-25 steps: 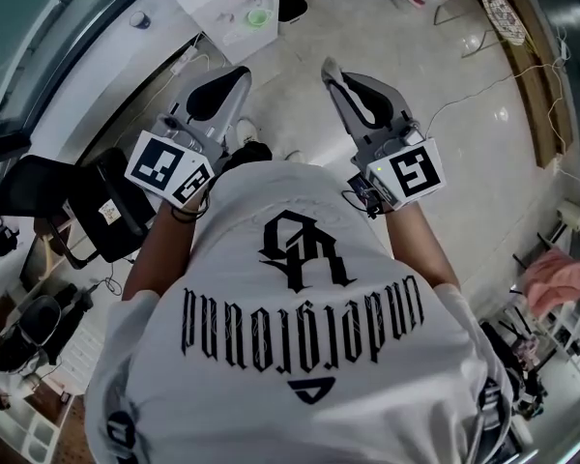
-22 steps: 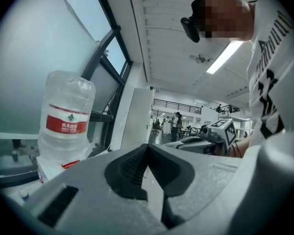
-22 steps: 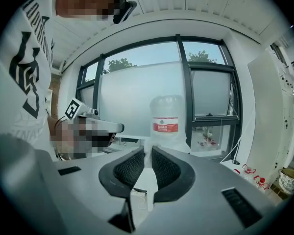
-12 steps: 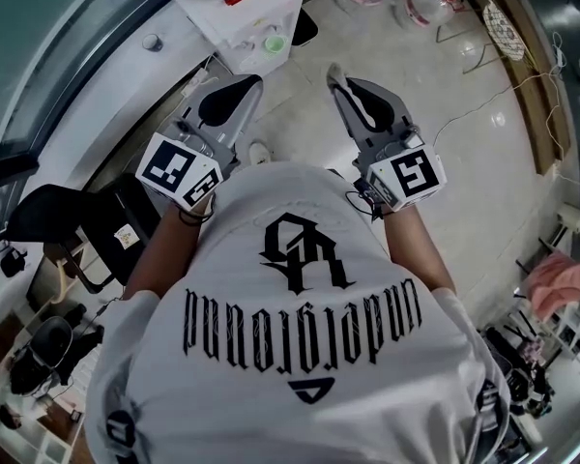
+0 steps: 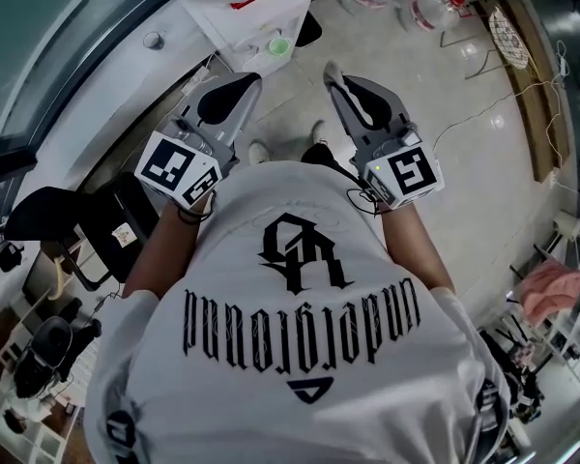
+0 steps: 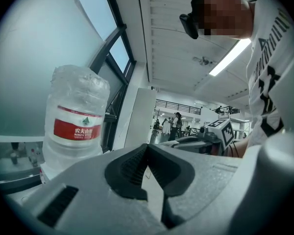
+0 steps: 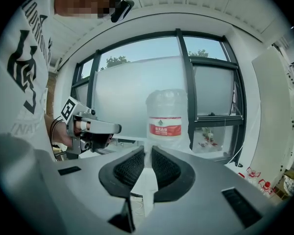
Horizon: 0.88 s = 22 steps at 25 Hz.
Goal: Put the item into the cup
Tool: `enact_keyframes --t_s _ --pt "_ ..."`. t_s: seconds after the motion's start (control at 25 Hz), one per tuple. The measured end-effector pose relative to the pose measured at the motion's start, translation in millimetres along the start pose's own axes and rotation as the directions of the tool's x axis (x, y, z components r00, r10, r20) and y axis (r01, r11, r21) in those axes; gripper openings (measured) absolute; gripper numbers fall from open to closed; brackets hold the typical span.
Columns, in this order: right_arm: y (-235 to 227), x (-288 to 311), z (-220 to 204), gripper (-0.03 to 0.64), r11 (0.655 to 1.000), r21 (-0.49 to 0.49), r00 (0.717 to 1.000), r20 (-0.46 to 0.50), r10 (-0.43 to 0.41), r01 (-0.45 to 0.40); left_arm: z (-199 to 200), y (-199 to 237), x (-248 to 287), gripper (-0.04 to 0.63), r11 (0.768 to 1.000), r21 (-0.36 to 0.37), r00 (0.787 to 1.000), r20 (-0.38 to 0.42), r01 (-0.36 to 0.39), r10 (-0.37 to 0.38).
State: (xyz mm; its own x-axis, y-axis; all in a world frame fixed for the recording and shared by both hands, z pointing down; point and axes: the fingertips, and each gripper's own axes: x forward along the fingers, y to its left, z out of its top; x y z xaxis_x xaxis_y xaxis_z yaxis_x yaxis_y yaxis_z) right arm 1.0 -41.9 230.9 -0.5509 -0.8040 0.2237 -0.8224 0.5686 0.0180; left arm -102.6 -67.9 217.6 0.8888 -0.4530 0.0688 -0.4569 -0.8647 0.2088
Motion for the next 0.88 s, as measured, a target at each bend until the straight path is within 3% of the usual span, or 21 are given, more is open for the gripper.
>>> enact_keyframes --t_s 0.4,0.6,0.88 --pt "-62 0 -7 0.054 0.991 -0.028 0.991 -0.020 0.131 -0.132 -8 -4 46 0.014 0.991 -0.036 0.991 0.000 -0.132 0.132" --pt "-97 -2 -12 0.053 0.974 -0.043 0.975 -0.030 0.222 -0.223 -14 -8 68 0.014 0.967 -0.063 0.969 -0.010 -0.247 0.247" --pt "-128 10 -22 0.054 0.937 -0.089 0.941 -0.048 0.335 -0.339 -31 -10 103 0.014 0.936 -0.072 0.939 -0.020 -0.343 0.343"
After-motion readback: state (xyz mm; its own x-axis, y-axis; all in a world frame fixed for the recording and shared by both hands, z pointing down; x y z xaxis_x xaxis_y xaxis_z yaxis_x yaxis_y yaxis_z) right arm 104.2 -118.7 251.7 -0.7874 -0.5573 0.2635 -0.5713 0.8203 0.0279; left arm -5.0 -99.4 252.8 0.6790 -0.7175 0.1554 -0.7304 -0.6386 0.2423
